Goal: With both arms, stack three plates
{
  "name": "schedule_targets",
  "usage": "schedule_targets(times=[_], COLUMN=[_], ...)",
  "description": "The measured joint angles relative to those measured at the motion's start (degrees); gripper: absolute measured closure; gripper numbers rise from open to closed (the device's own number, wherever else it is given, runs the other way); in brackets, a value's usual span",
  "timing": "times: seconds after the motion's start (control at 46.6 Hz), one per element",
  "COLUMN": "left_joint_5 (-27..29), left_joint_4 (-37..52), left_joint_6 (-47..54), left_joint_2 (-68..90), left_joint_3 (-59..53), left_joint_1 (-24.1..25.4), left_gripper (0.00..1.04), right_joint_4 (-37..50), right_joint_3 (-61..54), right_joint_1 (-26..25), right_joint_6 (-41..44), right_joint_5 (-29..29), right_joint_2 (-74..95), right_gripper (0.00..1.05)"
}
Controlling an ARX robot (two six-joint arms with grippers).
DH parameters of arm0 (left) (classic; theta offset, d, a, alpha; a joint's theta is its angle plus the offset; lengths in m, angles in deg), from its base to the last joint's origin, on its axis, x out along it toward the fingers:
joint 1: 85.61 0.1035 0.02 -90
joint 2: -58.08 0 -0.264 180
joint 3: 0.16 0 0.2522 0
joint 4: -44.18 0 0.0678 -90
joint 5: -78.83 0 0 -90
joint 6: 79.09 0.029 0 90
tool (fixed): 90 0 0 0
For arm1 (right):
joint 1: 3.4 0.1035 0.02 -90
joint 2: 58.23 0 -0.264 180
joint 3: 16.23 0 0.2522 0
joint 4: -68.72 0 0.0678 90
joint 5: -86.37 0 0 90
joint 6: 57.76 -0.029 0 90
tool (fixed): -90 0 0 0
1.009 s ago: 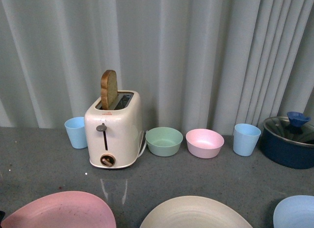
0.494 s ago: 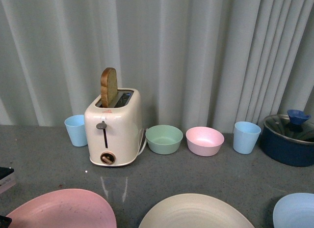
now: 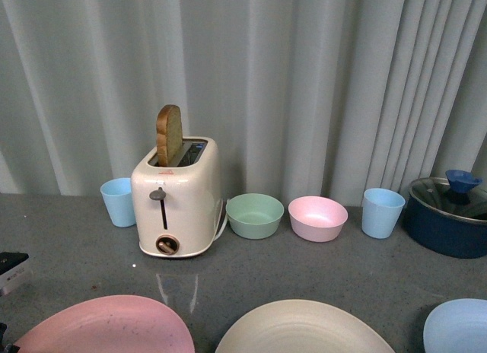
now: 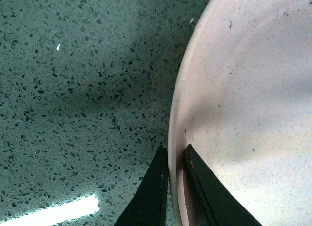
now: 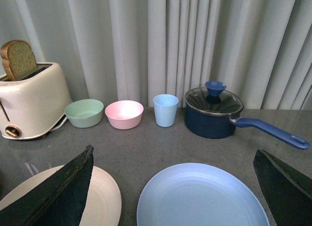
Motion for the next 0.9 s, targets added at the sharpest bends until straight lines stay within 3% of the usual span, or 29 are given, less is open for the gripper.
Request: schedule_targets(times=[0.902], left_joint_5=[-3.76], left_joint_4=[-17.7], left_joint_6=[0.92], left_joint_2=[-7.69], left_joint_3=[11.52], left_joint_1=[5.81], left_gripper=[1.01], right_joint_4=[0.0], right_joint_3=[0.0], right_joint_1=[0.0], right_joint_6=[0.0], right_joint_5=[0.0], right_joint_2=[0.0], right_gripper=[0.07])
